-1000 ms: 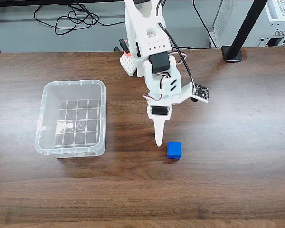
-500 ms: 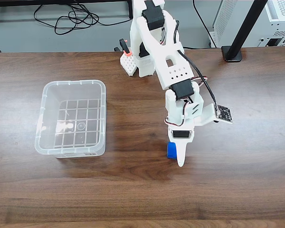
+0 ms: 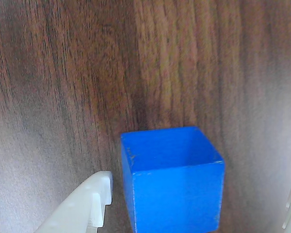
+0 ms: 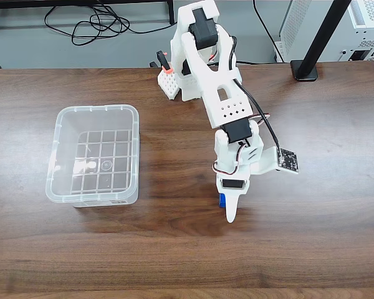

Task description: Pick and place a cube

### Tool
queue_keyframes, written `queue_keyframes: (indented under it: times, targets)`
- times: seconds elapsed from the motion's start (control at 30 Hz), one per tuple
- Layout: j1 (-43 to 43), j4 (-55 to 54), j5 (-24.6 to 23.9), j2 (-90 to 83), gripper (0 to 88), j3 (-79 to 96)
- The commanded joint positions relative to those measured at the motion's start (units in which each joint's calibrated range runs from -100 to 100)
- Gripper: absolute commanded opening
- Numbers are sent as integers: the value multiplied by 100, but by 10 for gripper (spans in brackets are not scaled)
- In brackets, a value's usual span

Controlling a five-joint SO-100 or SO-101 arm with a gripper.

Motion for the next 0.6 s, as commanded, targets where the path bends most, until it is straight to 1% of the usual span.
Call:
queue_keyframes:
  times: [0.0, 0.1, 0.17, 0.23, 0.3, 0.4, 0.5, 0.57]
  targets:
    - [225, 28, -38, -77, 359, -406]
    - [306, 36, -12, -52, 355, -406]
    - [313, 36, -6, -52, 319, -406]
    - [313, 36, -1, -44, 265, -406]
    - [313, 36, -1, -36, 235, -406]
    - [306, 45, 9, -28, 231, -406]
    - [269, 45, 173, -19, 224, -406]
    - [247, 45, 200, -19, 223, -406]
